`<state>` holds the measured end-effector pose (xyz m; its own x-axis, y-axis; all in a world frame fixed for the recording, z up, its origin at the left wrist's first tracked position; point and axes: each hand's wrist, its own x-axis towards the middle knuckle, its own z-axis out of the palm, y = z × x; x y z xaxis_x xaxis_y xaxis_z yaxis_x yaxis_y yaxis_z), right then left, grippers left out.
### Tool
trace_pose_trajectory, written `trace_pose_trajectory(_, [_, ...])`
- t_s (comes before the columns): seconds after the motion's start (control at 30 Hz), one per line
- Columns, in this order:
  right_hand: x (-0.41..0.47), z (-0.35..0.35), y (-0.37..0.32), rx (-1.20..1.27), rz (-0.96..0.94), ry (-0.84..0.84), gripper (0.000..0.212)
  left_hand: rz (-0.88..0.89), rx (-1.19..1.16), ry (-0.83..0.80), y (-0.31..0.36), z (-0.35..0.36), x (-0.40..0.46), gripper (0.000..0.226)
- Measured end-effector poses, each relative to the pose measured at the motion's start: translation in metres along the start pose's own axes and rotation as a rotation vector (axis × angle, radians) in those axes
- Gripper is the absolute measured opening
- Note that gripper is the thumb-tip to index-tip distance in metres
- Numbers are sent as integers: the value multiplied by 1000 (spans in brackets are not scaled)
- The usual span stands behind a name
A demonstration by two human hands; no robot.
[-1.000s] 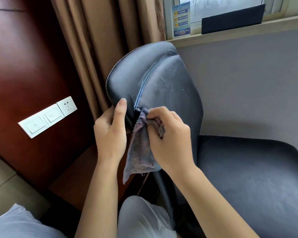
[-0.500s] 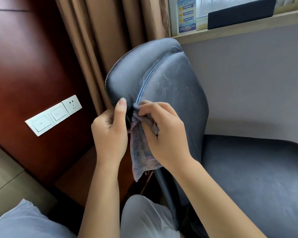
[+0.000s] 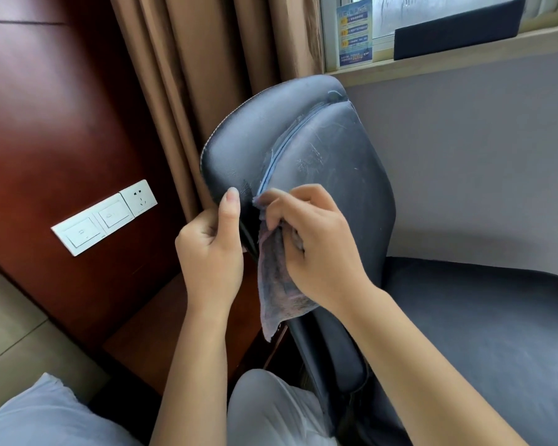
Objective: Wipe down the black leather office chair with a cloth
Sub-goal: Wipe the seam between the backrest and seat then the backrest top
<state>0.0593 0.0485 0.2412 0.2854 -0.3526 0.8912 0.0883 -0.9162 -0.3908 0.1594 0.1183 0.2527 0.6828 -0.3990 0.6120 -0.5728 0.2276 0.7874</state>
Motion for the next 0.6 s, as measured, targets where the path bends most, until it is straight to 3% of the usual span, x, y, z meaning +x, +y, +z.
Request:
trace_pose_trajectory(0.1, [6,-10,6,-119,-170,-112,23,1,-3,5,1,2,0,52])
trace_pose_trajectory(0.2, [27,-16,18,-251,-222,-186,23,4,11,10,0,4,1,52])
trace_pose_trajectory(0.37, [9,-12,12,-144,-269,-133,26,-1,9,25,-4,3,-1,57])
trace_pose_trajectory(0.6, [19,-7,13,-171,-116,-151,37,22,31,58,-4,6,-2,53])
